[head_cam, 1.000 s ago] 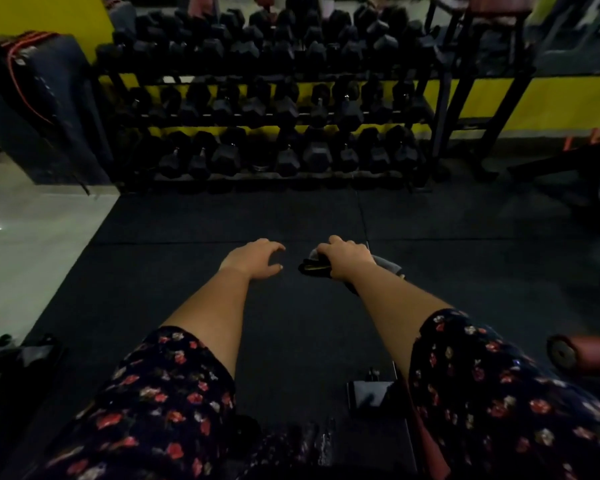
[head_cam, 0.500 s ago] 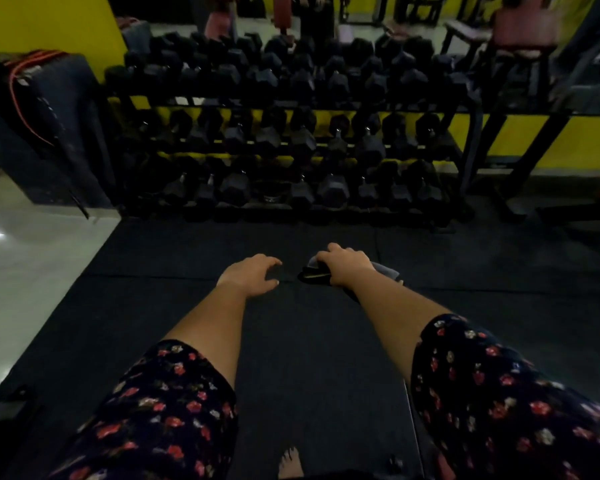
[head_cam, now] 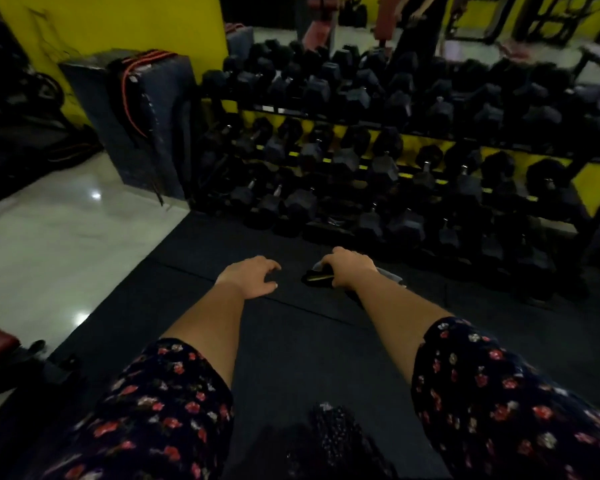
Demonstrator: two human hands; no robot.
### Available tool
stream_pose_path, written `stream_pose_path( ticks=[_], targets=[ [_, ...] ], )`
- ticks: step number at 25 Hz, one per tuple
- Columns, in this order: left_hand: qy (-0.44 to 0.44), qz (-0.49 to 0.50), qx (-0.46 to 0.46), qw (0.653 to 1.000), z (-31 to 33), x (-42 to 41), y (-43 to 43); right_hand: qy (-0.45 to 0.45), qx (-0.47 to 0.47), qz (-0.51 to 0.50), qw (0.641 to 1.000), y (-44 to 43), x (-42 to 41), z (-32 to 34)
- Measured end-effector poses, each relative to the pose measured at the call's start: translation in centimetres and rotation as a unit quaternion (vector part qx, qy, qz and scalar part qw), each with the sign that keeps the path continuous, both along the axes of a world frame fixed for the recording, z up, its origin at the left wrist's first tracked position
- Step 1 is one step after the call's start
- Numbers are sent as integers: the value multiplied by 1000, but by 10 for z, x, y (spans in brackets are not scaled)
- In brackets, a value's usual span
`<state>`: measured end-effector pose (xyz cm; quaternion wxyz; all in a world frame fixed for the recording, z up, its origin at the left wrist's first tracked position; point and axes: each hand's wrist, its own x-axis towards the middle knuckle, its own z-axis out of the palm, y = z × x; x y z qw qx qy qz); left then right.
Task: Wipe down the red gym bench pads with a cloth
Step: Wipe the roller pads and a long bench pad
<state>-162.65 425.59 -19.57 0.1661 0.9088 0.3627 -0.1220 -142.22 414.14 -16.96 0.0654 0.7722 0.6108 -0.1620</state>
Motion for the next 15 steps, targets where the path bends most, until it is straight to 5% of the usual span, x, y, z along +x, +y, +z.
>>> stream_pose_path(
  ticks=[8,15],
  targets=[
    [-14,168,-22,985,-4,-12,102,-15,2,154,988,172,26,0],
    [-3,301,-37,953,-18,-76,125,-9,-21,274,961,263,-41,-17]
  ],
)
